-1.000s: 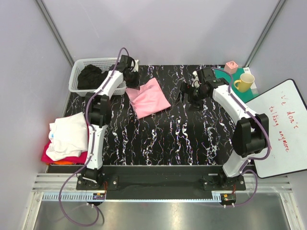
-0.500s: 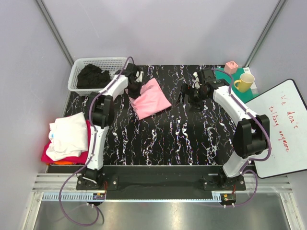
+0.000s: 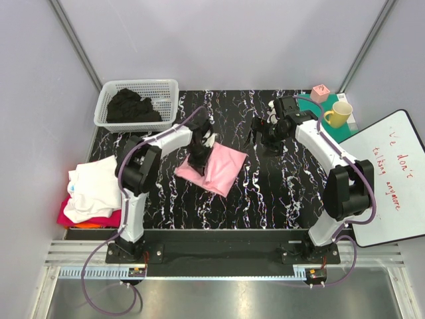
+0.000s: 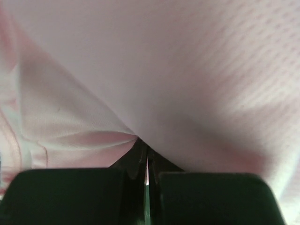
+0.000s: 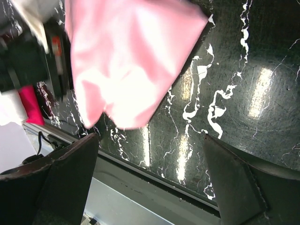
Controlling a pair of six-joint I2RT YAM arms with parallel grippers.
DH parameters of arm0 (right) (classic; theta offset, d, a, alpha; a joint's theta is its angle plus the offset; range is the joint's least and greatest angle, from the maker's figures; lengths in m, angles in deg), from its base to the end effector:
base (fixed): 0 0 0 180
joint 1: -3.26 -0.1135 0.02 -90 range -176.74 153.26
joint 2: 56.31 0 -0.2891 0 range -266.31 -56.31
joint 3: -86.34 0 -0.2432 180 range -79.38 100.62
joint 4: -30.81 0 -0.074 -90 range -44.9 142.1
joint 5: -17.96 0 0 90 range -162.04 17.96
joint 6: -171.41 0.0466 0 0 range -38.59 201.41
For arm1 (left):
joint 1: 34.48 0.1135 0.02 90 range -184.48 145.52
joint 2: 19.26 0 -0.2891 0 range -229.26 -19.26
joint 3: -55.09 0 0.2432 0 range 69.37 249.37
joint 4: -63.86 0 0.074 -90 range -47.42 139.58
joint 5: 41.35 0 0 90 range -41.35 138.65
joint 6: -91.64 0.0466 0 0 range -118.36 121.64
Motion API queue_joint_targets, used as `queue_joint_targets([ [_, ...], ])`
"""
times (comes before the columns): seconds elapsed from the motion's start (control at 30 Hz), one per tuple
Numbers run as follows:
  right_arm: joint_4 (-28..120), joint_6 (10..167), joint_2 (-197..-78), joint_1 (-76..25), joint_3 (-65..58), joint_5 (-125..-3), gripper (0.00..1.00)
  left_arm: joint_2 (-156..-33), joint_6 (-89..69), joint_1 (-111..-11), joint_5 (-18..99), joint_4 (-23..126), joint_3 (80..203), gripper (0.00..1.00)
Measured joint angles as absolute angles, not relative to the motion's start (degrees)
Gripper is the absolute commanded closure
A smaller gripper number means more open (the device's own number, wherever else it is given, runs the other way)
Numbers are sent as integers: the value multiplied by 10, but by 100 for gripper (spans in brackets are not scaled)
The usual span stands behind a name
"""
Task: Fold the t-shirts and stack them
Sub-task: Fold the long partially folded tshirt into a neat square
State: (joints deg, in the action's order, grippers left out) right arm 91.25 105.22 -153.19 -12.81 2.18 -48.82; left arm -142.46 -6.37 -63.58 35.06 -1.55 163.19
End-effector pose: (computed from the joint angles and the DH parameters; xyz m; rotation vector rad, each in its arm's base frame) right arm 0.3347 0.1155 0.2935 0.0418 2.7153 0.7588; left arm 0.3728 -0.2200 0.1744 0.5842 2.9747 -0.4225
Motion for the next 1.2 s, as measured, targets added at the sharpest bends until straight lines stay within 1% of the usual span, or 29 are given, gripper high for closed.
queue_joint_targets([
  [0.17, 913, 1052, -1530, -128, 14, -490, 0, -1341, -73, -648, 297, -11, 1485, 100],
  [0.3, 913, 1052, -1530, -128, 14, -491, 0, -1298, -78, -652, 280, -6, 1422, 100],
  [0.47, 911, 1060, -1530, -128, 13, -490, 0, -1233, -90, -655, 295, -5, 1410, 100],
  [0.53, 905, 1068, -1530, -128, 8, -490, 0, -1201, -94, -655, 306, -10, 1416, 94],
  [0.63, 897, 1076, -1530, -128, -10, -491, 0, -1171, -100, -654, 310, -14, 1434, 90],
  [0.67, 897, 1078, -1530, -128, -17, -491, 0, -1165, -104, -653, 309, -14, 1440, 85],
  [0.7, 897, 1080, -1530, -128, -23, -491, 0, -1161, -106, -653, 307, -14, 1444, 73],
  [0.73, 897, 1081, -1530, -128, -28, -491, 0, -1159, -110, -653, 304, -14, 1447, 43],
  [0.77, 897, 1082, -1530, -128, -32, -491, 0, -1158, -113, -653, 299, -13, 1448, 27],
  [0.83, 897, 1083, -1530, -128, -37, -491, 0, -1158, -120, -653, 293, -16, 1448, 16],
  [0.87, 896, 1084, -1530, -128, -39, -491, 0, -1158, -120, -653, 292, -17, 1448, 7],
  [0.93, 895, 1085, -1530, -128, -41, -491, 0, -1158, -124, -653, 291, -19, 1448, 1],
  [1.2, 890, 1084, -1530, -128, -41, -491, 0, -1158, -130, -657, 288, -27, 1467, 1],
])
